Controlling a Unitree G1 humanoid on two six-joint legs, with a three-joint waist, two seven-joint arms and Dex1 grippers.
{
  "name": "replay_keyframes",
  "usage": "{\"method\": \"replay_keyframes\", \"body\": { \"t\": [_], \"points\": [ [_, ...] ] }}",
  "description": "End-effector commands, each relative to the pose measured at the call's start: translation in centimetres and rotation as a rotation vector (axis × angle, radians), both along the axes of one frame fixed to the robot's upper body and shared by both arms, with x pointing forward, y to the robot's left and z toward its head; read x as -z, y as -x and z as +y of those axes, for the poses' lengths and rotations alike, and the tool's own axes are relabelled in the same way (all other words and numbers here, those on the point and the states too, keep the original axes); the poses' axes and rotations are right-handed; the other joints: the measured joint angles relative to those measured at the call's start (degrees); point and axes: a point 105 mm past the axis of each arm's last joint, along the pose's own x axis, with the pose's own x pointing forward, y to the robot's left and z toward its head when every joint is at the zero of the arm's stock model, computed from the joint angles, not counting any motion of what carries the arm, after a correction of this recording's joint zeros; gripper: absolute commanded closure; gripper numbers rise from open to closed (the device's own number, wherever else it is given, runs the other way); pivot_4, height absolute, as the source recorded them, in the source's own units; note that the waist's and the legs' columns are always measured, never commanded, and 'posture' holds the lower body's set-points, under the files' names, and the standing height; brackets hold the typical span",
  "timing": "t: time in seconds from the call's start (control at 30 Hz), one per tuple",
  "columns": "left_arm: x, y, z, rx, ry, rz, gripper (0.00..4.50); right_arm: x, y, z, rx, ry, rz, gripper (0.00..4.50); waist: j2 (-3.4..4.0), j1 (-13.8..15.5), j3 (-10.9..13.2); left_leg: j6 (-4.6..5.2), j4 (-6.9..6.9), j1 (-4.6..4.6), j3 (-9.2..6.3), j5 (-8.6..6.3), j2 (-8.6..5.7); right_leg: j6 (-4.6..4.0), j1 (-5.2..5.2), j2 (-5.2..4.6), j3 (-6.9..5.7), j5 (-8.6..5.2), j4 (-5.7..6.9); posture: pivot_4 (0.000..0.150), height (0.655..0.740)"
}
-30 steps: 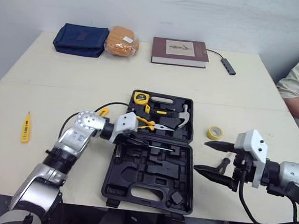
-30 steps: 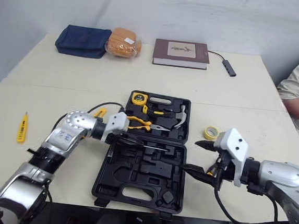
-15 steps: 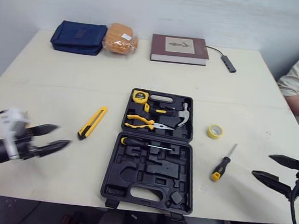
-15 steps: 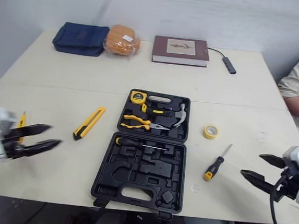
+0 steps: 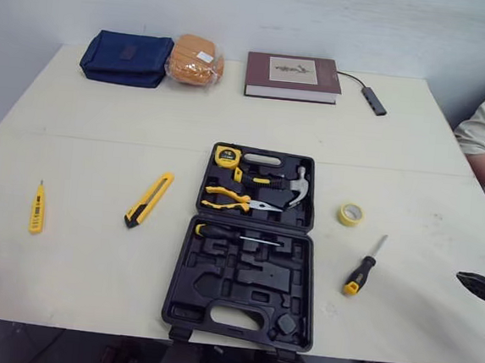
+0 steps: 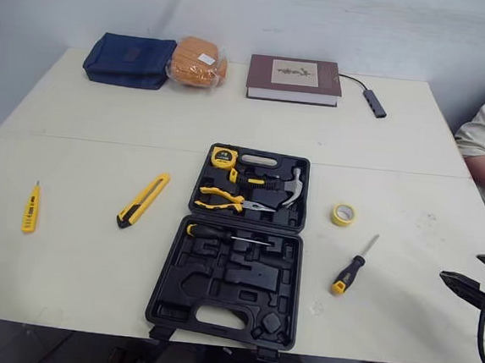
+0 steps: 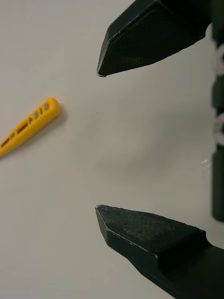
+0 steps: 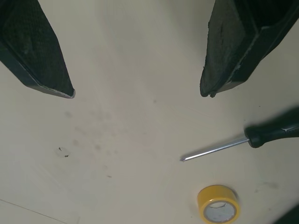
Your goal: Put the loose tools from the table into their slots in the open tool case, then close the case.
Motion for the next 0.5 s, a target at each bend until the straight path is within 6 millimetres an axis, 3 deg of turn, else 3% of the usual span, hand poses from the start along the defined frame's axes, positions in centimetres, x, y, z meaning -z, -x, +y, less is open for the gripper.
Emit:
{"method": "replay_keyframes", "body": {
  "t": [0.03, 0.27, 0.37, 0.5],
  "points": [
    [-1.7, -2.5, -3.0, 0.152, -0.002, -0.039, 0.07, -1.6, -0.3, 1.5, -0.013, 0.014, -0.084, 0.0, 0.01, -0.1, 0.0, 0.0, -0.03, 0.0, 0.01, 0.0, 0.0, 0.0, -0.02, 0.0, 0.01, 0.0, 0.0, 0.15, 0.74],
    [-4.5, -7.7, -13.2, 0.58, 0.071, -0.097, 0.07, -1.1, 0.2, 7.4, 0.018, -0.054, -0.113, 0.0, 0.05, 0.1, 0.0, -0.46, -0.02, -0.1, 0.02, 0.29, 0.0, 0.02, -0.13, 0.01, 0.01, 0.01, 0.16, 0.15, 0.74],
    [-5.7, -8.9, -16.9, 0.722, 0.097, -0.124, 0.07, -0.5, 0.3, 9.7, 0.073, -0.114, -0.118, 0.0, 0.06, -0.1, 0.0, -0.48, -0.01, -0.11, 0.02, 0.31, 0.0, 0.03, -0.15, 0.02, 0.03, 0.02, 0.2, 0.15, 0.74],
    [-8.4, -9.3, -24.8, 1.106, 0.12, -0.149, 0.07, 1.1, 1.0, 14.2, 0.184, -0.19, -0.102, 0.0, -0.08, -0.3, 0.0, -0.57, 0.02, -0.2, 0.04, 0.46, -0.01, 0.03, -0.32, 0.06, 0.07, 0.02, 0.44, 0.15, 0.74]
  ]
}}
